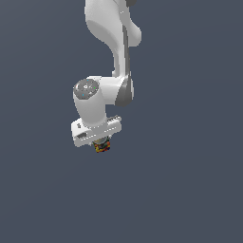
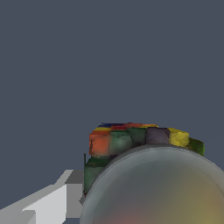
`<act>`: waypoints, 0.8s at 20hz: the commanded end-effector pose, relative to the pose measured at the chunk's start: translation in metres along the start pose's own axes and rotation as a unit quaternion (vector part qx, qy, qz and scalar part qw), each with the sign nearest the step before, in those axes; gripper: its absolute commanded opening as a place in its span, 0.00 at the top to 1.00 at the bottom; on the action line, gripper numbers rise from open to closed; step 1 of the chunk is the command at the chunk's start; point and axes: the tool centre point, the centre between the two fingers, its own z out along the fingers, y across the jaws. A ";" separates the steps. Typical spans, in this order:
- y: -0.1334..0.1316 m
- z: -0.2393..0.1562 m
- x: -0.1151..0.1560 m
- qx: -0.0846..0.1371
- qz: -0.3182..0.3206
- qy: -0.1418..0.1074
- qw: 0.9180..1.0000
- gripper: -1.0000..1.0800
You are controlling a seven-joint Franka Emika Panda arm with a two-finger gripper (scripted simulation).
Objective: Pick up the object and move it to a goal position.
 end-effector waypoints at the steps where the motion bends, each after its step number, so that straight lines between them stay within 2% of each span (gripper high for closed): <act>1: 0.008 -0.021 -0.016 -0.001 0.000 0.002 1.000 1.00; 16: 0.052 -0.143 -0.119 -0.001 0.000 0.003 1.000 1.00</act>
